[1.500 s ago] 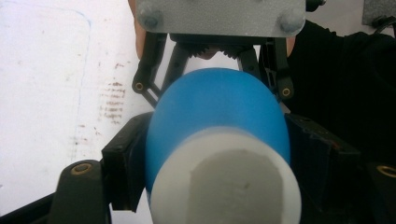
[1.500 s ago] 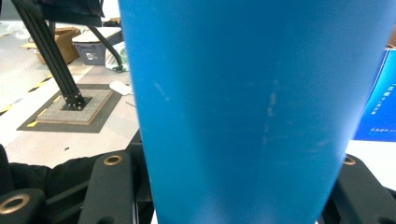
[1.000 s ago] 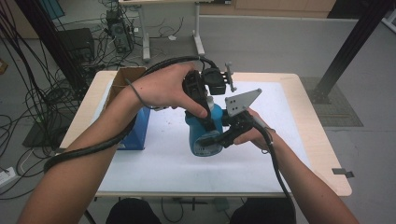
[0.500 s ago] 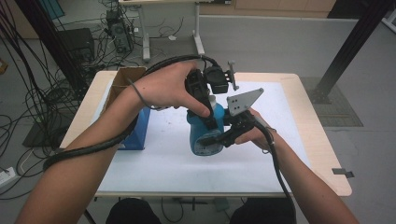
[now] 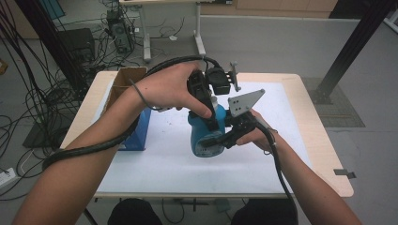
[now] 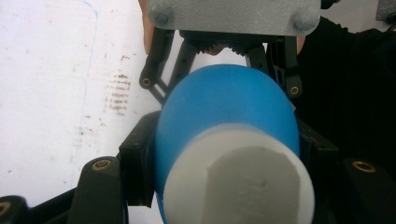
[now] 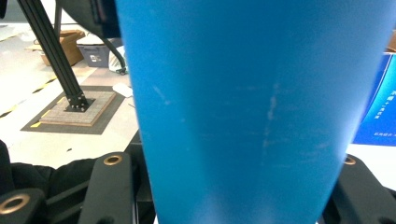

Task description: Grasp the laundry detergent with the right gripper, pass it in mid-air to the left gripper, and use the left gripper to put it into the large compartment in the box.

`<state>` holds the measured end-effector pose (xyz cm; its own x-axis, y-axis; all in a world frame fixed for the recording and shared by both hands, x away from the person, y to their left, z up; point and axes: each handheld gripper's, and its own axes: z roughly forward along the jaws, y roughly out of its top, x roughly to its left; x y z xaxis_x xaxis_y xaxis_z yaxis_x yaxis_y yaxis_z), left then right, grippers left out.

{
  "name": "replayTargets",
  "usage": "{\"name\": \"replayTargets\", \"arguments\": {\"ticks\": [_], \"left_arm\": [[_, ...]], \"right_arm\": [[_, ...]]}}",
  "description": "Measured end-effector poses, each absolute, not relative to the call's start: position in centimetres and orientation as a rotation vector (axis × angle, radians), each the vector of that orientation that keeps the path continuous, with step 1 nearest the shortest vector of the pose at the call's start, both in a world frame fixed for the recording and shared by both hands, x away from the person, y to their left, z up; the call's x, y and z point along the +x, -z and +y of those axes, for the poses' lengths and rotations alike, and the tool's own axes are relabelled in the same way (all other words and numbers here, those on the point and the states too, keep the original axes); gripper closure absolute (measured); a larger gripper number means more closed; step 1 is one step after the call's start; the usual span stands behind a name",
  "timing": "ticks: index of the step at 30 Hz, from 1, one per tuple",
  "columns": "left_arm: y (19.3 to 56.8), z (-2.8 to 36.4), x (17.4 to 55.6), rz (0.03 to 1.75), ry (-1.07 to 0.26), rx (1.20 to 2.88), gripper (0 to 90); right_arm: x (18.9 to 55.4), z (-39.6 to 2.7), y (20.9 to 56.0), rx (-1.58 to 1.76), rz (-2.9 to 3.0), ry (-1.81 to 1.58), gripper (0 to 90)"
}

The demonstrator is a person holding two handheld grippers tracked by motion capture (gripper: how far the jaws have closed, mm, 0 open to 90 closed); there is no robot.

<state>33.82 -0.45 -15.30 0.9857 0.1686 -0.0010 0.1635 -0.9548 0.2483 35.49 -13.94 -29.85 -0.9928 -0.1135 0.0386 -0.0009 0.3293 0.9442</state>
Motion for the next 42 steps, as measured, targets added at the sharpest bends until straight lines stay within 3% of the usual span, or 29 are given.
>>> {"name": "replayTargets", "arguments": {"ticks": [42], "left_arm": [[15.06, -0.55, 33.91, 0.238, -0.04, 2.889, 37.6]], "right_arm": [[35.63, -13.93, 29.78, 0.105, -2.477, 1.78, 44.1]]}}
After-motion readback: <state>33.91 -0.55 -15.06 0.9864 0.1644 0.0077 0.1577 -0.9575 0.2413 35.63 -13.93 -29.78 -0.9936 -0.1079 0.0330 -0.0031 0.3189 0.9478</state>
